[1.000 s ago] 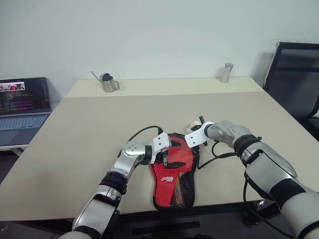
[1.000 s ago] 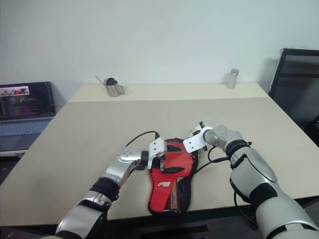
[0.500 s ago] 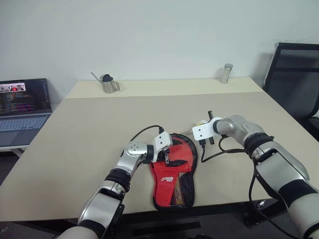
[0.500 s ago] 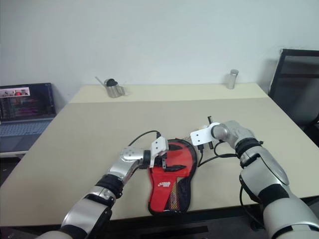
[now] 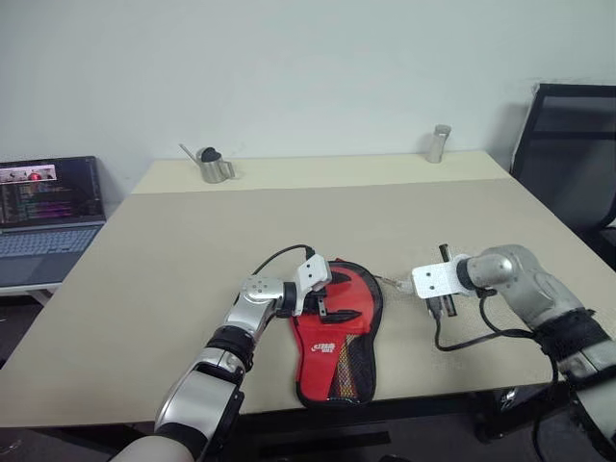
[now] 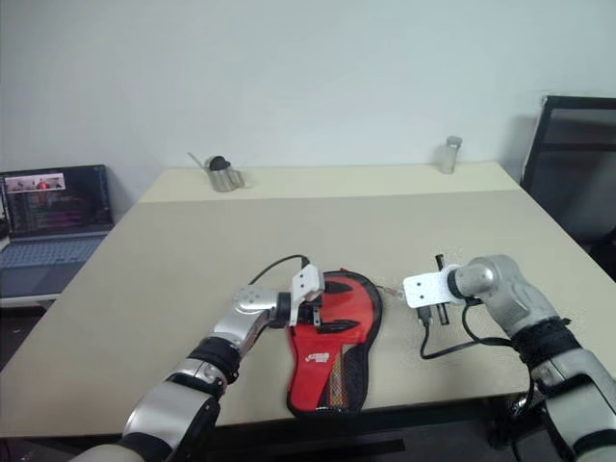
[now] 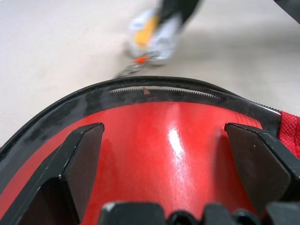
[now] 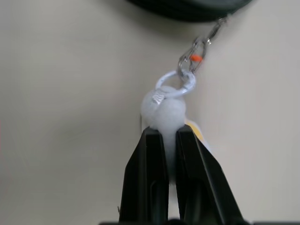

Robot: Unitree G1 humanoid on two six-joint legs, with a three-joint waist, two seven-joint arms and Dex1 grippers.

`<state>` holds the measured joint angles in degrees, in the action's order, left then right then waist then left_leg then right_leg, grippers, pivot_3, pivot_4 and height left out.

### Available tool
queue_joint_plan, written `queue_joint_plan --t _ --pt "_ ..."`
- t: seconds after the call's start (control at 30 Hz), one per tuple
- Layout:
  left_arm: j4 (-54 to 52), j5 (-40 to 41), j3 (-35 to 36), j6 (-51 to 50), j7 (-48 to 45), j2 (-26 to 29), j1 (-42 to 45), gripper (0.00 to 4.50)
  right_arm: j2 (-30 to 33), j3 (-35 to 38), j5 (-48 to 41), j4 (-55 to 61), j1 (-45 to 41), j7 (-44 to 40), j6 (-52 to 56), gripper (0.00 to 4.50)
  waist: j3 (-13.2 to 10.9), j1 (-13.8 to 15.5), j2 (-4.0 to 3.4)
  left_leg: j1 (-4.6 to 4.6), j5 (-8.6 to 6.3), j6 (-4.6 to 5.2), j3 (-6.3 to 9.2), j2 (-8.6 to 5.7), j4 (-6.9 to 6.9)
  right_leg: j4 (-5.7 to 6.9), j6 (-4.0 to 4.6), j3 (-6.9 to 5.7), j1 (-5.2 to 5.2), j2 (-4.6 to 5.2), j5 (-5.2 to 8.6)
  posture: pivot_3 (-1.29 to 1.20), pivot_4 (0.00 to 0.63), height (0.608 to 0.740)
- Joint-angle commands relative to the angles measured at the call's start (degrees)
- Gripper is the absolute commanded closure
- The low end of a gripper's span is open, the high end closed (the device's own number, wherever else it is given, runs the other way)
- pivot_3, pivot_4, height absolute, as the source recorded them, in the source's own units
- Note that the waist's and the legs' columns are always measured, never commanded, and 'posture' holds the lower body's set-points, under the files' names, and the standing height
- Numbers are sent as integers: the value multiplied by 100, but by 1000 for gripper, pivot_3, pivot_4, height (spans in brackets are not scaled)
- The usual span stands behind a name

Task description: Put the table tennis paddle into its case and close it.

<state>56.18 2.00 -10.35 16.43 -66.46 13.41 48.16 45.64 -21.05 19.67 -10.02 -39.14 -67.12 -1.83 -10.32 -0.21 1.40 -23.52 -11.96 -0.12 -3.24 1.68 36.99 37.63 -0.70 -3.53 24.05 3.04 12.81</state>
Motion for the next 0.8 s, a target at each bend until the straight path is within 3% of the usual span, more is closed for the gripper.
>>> queue_joint_plan --t 0.03,0.3,0.8 --pt "410 -226 -145 -180 -74 -31 -228 0 438 518 -649 1499 413 -710 1134 4491 1 23 0 -1 0 0 3 -1 0 -1 0 -3 -1 0 1 0 150 740" --pt "552 -263 -145 -192 -25 -155 -148 0 1065 929 -1482 3686 1594 -1111 2839 4491 9 53 -1 -4 -2 -1 20 1 -3 -40 0 -24 -18 1 1 0 150 740" --pt "1015 -497 -225 -33 253 -366 191 0 1540 1107 -2436 5699 2788 -850 4501 4491 12 180 2 -9 -14 6 52 -6 -1 -76 -1 -47 -44 7 2 0 150 740"
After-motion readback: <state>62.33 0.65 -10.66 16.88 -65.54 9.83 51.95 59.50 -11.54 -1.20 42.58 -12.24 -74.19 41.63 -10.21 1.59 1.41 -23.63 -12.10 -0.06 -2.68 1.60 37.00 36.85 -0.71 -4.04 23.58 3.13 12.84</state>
